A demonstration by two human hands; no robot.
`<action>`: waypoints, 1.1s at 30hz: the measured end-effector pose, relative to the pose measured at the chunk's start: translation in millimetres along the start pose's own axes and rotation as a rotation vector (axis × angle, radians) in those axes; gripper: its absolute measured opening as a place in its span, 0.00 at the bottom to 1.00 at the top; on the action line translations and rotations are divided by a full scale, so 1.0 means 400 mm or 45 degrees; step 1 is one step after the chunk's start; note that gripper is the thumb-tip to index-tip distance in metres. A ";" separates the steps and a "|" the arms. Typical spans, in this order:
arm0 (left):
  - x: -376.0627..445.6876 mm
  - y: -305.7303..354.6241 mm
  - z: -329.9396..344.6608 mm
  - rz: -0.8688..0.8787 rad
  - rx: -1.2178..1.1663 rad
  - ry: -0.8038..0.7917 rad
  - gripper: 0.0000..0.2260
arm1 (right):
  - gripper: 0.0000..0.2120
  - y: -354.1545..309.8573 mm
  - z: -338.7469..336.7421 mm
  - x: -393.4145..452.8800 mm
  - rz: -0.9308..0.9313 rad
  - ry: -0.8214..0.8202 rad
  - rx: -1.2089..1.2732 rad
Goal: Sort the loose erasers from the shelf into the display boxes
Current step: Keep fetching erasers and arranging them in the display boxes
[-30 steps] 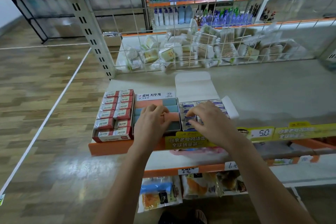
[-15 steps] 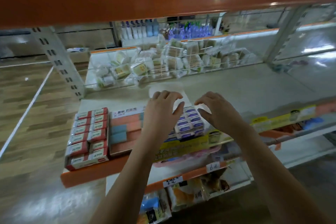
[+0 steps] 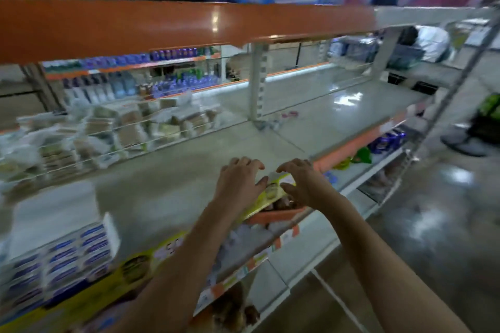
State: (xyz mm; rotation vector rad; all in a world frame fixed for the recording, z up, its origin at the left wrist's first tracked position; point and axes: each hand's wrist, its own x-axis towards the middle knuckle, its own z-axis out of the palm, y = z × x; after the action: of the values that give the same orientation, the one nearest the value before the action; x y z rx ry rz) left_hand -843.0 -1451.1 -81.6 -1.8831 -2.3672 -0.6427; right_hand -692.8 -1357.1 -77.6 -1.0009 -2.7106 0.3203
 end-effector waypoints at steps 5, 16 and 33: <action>0.164 0.074 0.099 -0.016 -0.029 -0.029 0.15 | 0.18 0.170 -0.017 0.056 0.106 -0.033 0.031; 0.537 -0.024 0.230 -0.321 0.001 -0.029 0.18 | 0.15 0.474 -0.040 0.348 0.122 -0.085 0.060; 0.734 -0.083 0.325 -0.596 0.036 0.002 0.13 | 0.17 0.671 0.024 0.782 -0.098 -0.091 0.020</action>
State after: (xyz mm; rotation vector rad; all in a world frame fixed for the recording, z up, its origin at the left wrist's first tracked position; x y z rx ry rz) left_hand -921.8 -1140.9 -124.6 -1.3140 -2.8180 -0.6261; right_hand -763.5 -952.8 -118.0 -0.8942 -2.7976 0.3695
